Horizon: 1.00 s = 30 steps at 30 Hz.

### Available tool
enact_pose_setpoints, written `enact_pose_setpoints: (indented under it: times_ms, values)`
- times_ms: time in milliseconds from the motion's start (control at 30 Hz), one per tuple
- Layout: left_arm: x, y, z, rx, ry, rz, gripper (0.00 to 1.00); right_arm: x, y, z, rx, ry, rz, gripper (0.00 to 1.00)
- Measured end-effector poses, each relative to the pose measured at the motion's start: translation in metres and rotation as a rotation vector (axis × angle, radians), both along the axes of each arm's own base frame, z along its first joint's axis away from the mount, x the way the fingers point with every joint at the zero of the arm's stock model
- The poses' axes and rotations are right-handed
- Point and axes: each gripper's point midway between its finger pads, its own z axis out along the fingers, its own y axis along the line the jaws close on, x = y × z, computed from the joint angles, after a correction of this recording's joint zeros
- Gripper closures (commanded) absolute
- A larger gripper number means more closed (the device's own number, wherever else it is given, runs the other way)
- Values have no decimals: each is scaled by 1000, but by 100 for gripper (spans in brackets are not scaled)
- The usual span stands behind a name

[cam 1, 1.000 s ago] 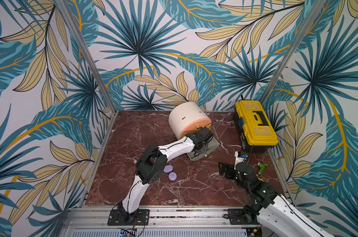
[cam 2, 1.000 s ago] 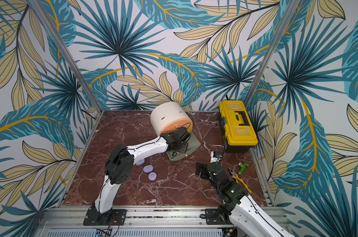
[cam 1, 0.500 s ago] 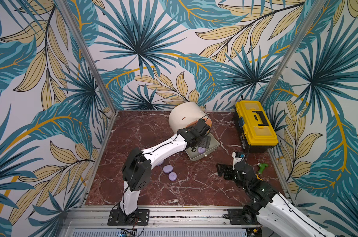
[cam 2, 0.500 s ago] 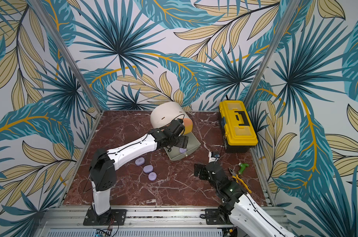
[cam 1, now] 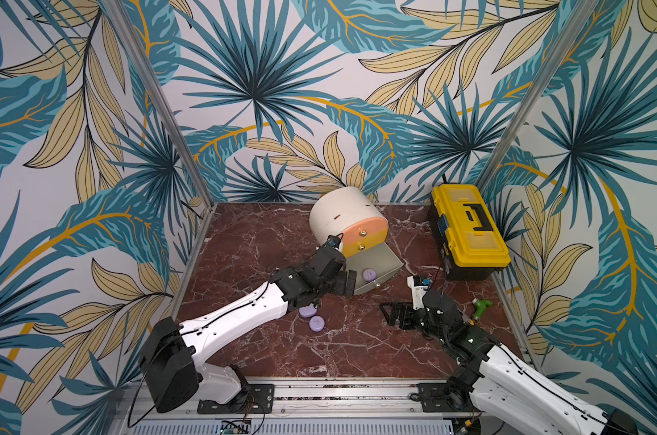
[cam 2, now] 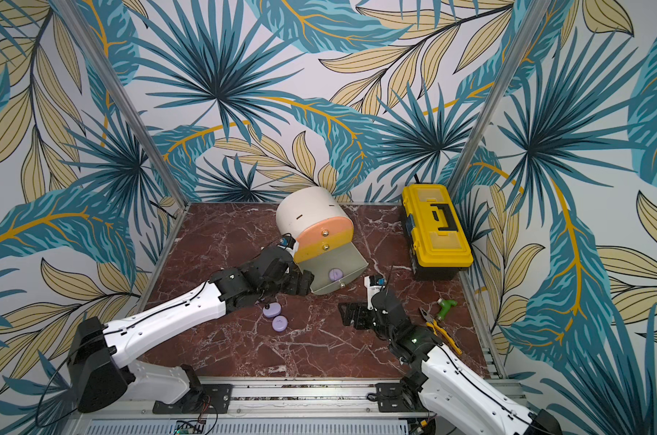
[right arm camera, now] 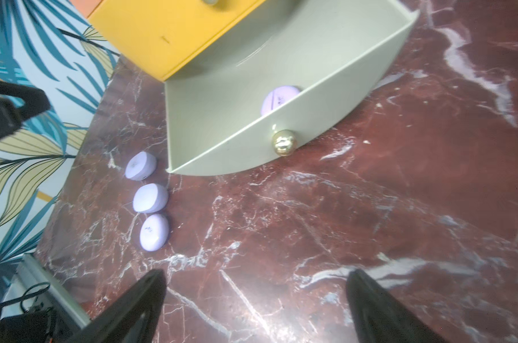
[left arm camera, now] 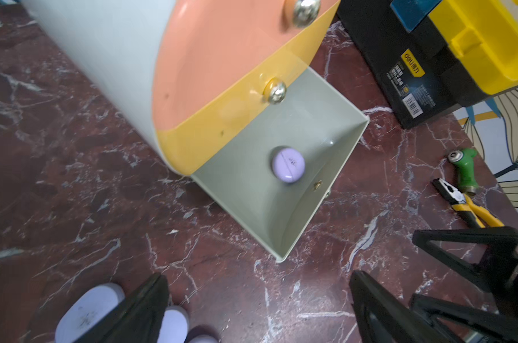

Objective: Put the bluetooth earphones in the drawer according to color
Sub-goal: Pick up the Bluetooth earphone from the center of the board.

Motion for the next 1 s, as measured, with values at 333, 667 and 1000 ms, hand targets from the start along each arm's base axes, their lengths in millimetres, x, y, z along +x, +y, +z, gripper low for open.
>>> enact_pose_setpoints:
  times_ms: [333, 667, 1000]
  values:
    - [-13, 83, -47, 8, 39, 191, 0, -14, 53, -3, -17, -8, 217, 1]
    - [-23, 126, -62, -25, 44, 317, 0, -30, 127, -4, -142, -49, 430, 6]
    - [-28, 144, -39, -44, -32, 368, 0, -22, 172, -35, -281, -32, 466, 9]
